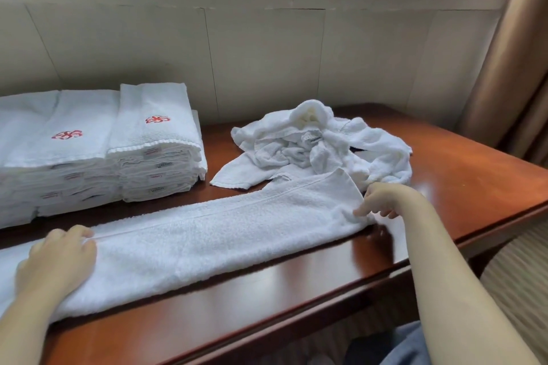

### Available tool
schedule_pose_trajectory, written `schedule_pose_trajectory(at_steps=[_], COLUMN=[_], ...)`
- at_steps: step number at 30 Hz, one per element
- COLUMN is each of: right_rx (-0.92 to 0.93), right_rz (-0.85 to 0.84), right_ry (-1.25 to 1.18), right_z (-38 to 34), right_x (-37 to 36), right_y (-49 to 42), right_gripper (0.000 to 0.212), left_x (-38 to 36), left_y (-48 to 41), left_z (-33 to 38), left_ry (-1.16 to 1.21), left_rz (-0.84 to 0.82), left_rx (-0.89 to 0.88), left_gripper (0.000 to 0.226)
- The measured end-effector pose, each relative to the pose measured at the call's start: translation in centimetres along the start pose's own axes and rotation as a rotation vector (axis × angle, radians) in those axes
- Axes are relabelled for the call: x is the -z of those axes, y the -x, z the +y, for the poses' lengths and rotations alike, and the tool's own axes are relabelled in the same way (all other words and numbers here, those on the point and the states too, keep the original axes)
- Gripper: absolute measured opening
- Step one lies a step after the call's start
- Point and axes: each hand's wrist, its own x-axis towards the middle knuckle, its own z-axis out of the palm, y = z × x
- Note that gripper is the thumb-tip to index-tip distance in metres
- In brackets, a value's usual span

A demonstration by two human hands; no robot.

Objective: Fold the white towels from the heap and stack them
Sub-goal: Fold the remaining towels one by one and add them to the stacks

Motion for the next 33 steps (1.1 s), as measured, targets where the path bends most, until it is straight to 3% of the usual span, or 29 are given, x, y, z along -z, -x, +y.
schedule_pose_trajectory(at_steps=[4,9,13,16,20,23,25,31,33], right_rx=[0.083,0.268,0.204,0.159,0.143,0.2,0.199,0.092,0.069], right_rz=[0.285,0.452,0.531,0.408,0.364,0.433,0.507,0.76,0.786], right_ry=[-0.211,-0.738,-0.477,-0.511,-0.39,-0.206,-0.17,-0.282,-0.265], right_z=[0.3,1.1,2.4,2.6,1.7,0.9,0.0,-1.4,-1.6], right_x=[-0.7,-1.1,-1.7,-1.5,-1.8,-3.2,-4.0,-5.8,-6.5], right_y=[-0.3,-1.1,-1.2,-1.2,-1.0,-1.2,-1.4,-1.9,-2.0], right_gripper=[0.011,0.035,0.045,0.053,0.044,0.041,0.029,0.028,0.026], left_x=[-0.2,0.1,0.2,0.3,0.7,1.3,1.7,4.0,3.8], left_y=[0.1,0.5,0.7,0.8,1.2,1.9,2.3,2.3,2.6], left_z=[0.0,-0.1,0.0,0.1,0.6,1.2,1.6,3.0,3.2], left_ry=[0.029,0.042,0.025,0.029,0.025,0.043,0.049,0.136,0.062], left_rz=[0.007,0.013,0.037,0.038,0.042,0.039,0.056,0.404,0.377], left_rx=[0.009,0.01,0.002,0.002,0.005,-0.025,-0.068,-0.119,-0.12], left_gripper=[0.027,0.028,0.028,0.029,0.028,0.023,0.019,0.008,0.011])
